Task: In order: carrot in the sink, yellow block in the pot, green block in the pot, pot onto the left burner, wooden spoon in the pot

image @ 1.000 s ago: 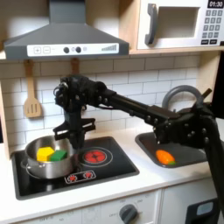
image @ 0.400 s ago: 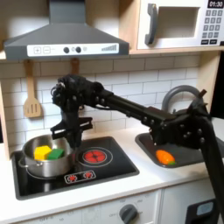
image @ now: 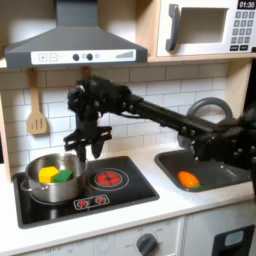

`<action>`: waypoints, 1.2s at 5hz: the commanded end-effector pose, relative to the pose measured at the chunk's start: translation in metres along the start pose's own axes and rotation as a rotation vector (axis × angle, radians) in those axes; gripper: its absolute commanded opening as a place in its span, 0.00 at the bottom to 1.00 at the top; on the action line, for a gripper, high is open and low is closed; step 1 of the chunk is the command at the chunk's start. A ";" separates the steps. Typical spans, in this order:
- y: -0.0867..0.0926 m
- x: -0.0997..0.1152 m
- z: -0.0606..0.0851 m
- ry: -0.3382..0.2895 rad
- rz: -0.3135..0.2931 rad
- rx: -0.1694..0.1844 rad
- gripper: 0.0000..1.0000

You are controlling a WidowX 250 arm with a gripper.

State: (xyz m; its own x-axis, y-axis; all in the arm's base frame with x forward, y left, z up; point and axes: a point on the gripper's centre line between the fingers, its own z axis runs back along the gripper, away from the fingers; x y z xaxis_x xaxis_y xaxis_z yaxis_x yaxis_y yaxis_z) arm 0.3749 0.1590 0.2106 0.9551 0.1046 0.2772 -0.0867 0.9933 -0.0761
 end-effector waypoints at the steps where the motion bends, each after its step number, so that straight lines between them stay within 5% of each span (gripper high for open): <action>1: -0.008 -0.019 0.031 -0.036 0.023 0.043 1.00; 2: -0.012 -0.033 0.029 -0.009 0.022 0.056 1.00; 3: -0.011 -0.055 0.018 0.030 0.031 0.062 0.00; 6: -0.005 -0.089 -0.014 0.111 0.056 0.068 0.00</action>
State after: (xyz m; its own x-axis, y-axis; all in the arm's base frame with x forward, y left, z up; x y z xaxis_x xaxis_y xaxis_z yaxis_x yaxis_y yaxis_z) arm 0.2939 0.1453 0.1797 0.9700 0.1611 0.1822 -0.1607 0.9869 -0.0169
